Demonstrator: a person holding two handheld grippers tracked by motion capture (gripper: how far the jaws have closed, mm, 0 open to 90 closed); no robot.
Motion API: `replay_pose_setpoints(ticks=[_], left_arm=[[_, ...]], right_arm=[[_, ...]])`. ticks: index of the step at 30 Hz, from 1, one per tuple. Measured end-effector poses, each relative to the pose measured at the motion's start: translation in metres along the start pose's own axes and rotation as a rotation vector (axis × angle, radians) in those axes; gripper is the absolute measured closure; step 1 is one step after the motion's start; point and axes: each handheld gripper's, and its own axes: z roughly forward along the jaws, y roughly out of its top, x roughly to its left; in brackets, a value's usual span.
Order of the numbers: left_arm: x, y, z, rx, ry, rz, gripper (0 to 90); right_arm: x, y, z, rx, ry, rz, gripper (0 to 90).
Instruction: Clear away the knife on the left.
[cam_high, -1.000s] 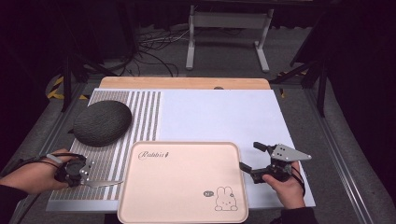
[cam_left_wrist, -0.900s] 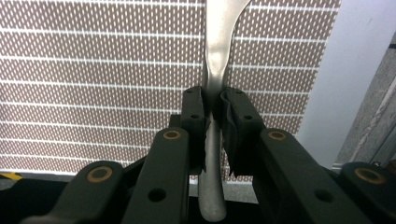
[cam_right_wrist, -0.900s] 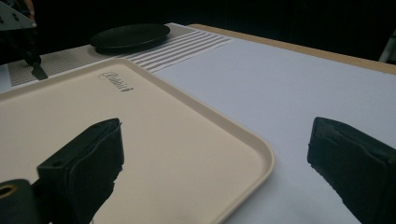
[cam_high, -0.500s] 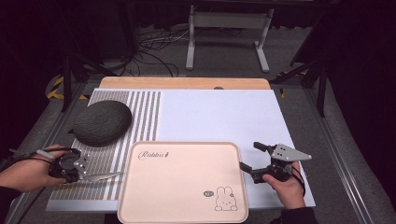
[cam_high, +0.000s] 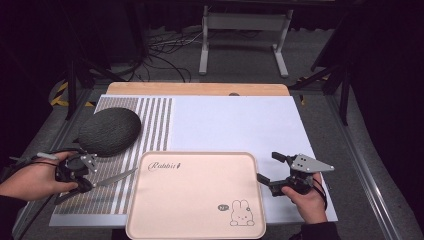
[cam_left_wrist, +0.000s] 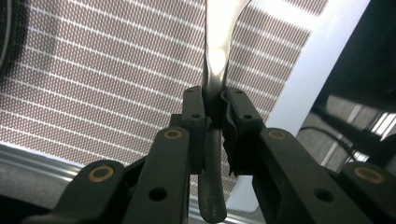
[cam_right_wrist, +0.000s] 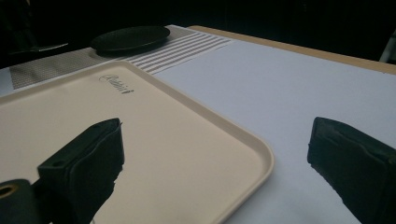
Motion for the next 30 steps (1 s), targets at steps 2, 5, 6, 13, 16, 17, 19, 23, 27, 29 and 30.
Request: replay_pose_setpoints(ticks=[2,5,6,13,16,17,19,23,27,29,30], left_arm=[[-0.001,0.002,0.0,-0.011,0.001,-0.016,79.8],[-0.002,0.005,-0.001,-0.029,0.0,-0.058,79.8],[-0.002,0.006,-0.002,-0.033,-0.005,-0.076,79.8],[-0.01,0.018,-0.004,-0.068,-0.047,-0.155,79.8],[-0.014,0.023,-0.005,-0.086,-0.043,-0.19,79.8],[-0.014,0.023,-0.005,-0.086,-0.043,-0.19,79.8],[-0.015,0.026,-0.004,-0.095,-0.05,-0.217,79.8],[-0.018,0.03,-0.003,-0.11,-0.065,-0.257,79.8],[-0.021,0.036,-0.004,-0.135,-0.076,-0.289,79.8],[-0.025,0.04,-0.005,-0.129,-0.086,-0.282,79.8],[-0.027,0.043,-0.006,-0.139,-0.092,-0.283,79.8]], right_arm=[[0.0,0.0,0.0,-0.003,0.0,0.001,4.6],[0.0,0.0,-0.001,-0.004,0.001,0.002,4.6],[0.0,0.0,-0.001,-0.004,0.001,0.002,4.6],[0.0,0.0,0.0,0.002,0.002,0.002,4.6],[0.0,0.0,0.0,0.001,0.003,0.002,4.7],[0.0,0.0,0.0,0.002,0.003,0.0,4.7],[0.0,0.0,0.0,0.004,0.002,0.001,4.7],[0.0,0.0,-0.001,0.003,0.003,0.002,4.7],[0.0,0.0,-0.001,0.004,0.004,0.0,4.7],[0.0,0.0,0.0,0.005,0.004,0.001,4.7],[0.0,0.0,0.0,0.006,0.003,0.0,4.7]])
